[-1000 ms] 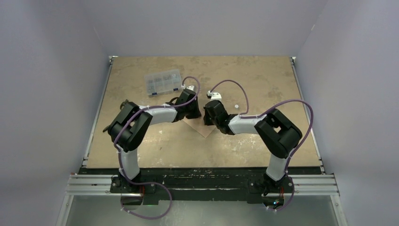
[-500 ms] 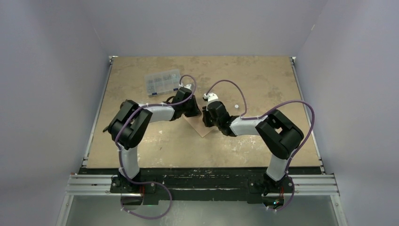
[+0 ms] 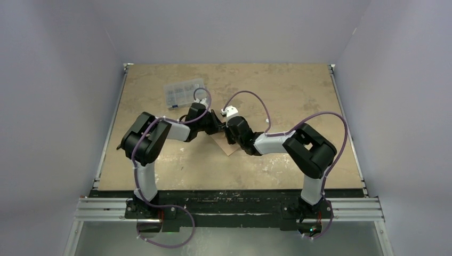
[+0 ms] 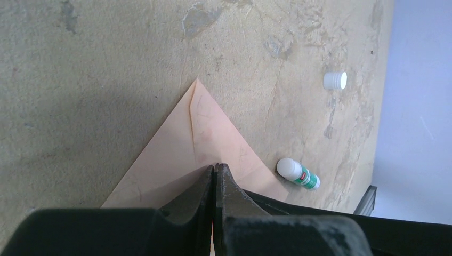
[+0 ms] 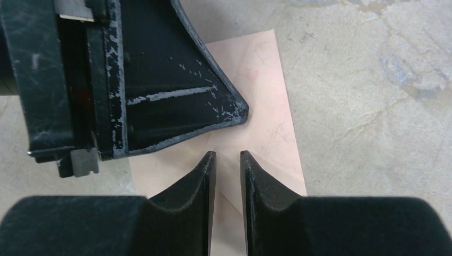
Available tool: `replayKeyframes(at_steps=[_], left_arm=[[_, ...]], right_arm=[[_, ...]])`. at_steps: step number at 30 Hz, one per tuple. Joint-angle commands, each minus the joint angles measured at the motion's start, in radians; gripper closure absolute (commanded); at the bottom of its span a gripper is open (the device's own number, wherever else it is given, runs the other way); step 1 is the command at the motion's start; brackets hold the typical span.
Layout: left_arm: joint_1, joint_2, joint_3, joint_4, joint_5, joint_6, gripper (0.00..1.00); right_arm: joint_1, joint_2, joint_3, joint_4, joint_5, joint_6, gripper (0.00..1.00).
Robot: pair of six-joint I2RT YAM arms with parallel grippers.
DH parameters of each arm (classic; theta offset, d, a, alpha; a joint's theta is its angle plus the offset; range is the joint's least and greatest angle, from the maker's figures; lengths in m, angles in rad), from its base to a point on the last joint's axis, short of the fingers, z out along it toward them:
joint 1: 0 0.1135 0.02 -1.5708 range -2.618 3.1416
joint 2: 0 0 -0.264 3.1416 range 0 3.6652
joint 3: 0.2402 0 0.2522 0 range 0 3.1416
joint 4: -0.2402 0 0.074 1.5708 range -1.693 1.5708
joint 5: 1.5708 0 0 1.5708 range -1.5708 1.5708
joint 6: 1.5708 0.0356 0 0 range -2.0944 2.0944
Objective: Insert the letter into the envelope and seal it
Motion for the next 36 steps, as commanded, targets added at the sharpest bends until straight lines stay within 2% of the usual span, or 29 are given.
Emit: replayKeyframes(at_steps=[1, 5, 11, 19, 28, 36], left_arm=[[0.019, 0.056, -0.085, -0.149, -0.012, 0.007, 1.0], [0.024, 0.054, -0.098, -0.137, -0.009, 0.008, 1.0], [0.026, 0.055, -0.097, -0.131, -0.008, 0.003, 1.0], [0.033, 0.057, -0.082, -0.148, -0.022, 0.011, 1.0], [0.037, 0.072, -0.063, -0.163, -0.028, 0.028, 1.0], [0.038, 0.073, -0.06, -0.167, -0.027, 0.033, 1.0]], right_arm=[[0.022, 0.07, 0.019, -0.037, 0.007, -0.016, 0.75], [0.024, 0.1, 0.028, -0.053, 0.005, 0.005, 0.77], [0.025, 0.11, 0.04, -0.129, 0.019, 0.034, 0.86], [0.033, 0.004, -0.055, -0.167, -0.04, 0.025, 0.85], [0.033, -0.025, -0.013, -0.297, -0.038, 0.121, 0.84], [0.033, 0.015, 0.035, -0.313, -0.017, 0.139, 0.85]])
